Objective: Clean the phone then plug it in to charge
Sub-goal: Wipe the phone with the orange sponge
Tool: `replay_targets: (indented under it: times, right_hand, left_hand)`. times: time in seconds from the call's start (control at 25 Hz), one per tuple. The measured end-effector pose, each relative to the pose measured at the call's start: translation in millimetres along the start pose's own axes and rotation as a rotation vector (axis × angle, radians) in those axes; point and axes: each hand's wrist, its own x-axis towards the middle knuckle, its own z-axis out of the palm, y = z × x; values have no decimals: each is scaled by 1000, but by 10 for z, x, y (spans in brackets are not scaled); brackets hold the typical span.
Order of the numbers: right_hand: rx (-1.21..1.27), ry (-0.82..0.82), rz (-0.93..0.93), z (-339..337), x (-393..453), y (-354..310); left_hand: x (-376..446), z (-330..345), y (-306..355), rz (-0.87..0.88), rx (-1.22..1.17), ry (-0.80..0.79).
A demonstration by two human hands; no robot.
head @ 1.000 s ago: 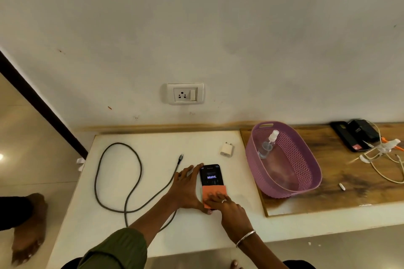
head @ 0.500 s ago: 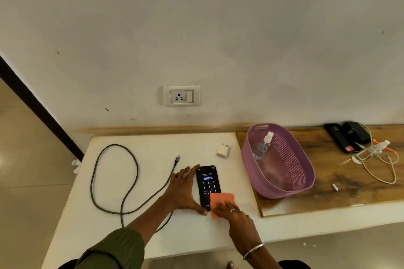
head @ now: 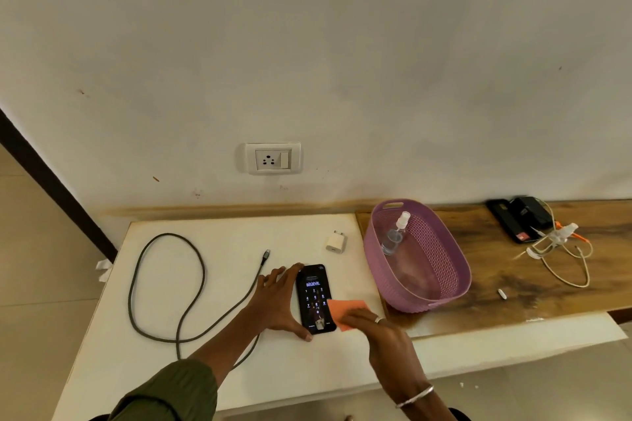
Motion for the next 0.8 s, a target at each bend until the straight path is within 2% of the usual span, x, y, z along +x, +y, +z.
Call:
replay_targets:
  times: [0.12,0.2,0.36,0.44,0.52,0.6,0.72,0.8]
  right_hand:
    - [26,202,-141,-422,249,-125]
    - [-19,261,-177,-699,420,-133]
    - [-110,345,-109,-1079,699,116]
    - [-191,344,-8,-1160,813,327]
    - [-214,267,148,-1160,880,558]
    - [-215,114,260,-1101,924,754]
    - [-253,-135,344,-989,1013,919]
    - [-250,-234,371,-929,1085,949]
  left_hand:
    - [26,-151,129,32,151,-78]
    - [44,-232,230,41,237,-146]
    - [101,-294,373,48,341,-211]
    - [127,-309,405,44,371,-224]
    - [159,-310,430,46,415,-237]
    - [195,-307,453,53,456,-250]
    - [263,-287,461,74,473,-241]
    - [290,-250,442,92,455,-227]
